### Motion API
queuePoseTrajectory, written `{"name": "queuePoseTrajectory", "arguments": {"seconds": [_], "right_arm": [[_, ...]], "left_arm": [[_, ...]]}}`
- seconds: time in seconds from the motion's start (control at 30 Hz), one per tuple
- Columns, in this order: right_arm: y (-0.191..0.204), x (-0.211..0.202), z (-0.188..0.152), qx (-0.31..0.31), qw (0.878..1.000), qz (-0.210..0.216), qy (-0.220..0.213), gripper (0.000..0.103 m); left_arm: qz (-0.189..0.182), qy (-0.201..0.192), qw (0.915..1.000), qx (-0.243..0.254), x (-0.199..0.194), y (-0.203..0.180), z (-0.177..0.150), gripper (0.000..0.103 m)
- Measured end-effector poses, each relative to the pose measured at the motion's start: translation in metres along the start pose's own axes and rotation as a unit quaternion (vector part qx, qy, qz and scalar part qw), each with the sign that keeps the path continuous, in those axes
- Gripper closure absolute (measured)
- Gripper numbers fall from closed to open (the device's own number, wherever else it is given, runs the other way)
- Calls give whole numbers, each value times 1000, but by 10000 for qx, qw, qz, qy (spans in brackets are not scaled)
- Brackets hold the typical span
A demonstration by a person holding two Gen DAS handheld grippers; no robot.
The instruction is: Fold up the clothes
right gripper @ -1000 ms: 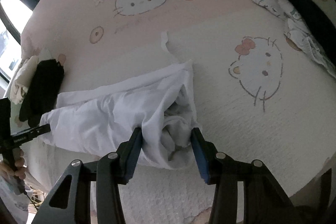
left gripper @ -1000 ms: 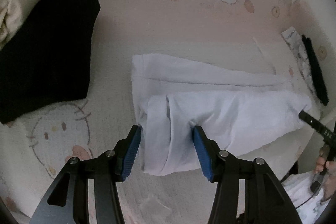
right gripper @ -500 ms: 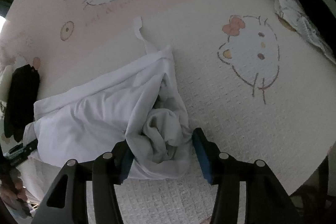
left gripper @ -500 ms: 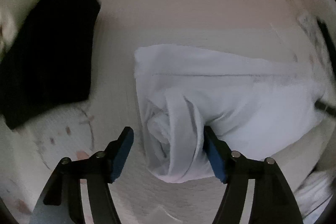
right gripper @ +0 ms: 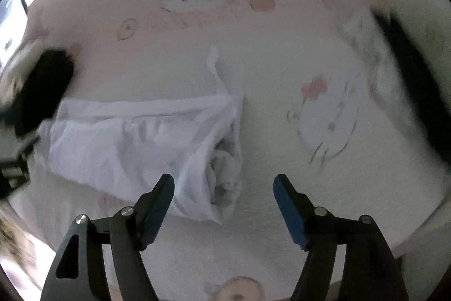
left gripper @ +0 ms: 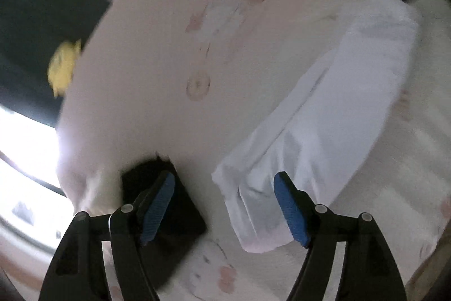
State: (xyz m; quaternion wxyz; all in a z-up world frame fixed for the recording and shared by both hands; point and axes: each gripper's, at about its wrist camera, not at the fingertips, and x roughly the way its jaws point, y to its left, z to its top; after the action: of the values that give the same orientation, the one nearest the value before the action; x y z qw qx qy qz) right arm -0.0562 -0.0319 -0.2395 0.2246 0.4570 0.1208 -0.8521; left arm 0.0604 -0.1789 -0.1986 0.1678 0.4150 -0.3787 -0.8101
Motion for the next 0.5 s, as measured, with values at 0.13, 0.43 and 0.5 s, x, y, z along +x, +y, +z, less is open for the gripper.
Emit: {"name": "queuePoseTrajectory", "arguments": {"seconds": [0.13, 0.43, 0.5], "right_arm": [[34, -27, -10, -1225, 9907, -553, -218, 28], [109, -6, -58, -4170, 8959, -1521, -199, 28], [116, 4, -65, -4462, 8807, -1586, -114, 28]], "left_arm": [[15, -226, 9982, 559, -11, -16, -7, 31], [-182, -52, 9952, 958, 15, -46, -8, 31], [-194, -25, 9947, 1005, 20, -49, -10, 31]]}}
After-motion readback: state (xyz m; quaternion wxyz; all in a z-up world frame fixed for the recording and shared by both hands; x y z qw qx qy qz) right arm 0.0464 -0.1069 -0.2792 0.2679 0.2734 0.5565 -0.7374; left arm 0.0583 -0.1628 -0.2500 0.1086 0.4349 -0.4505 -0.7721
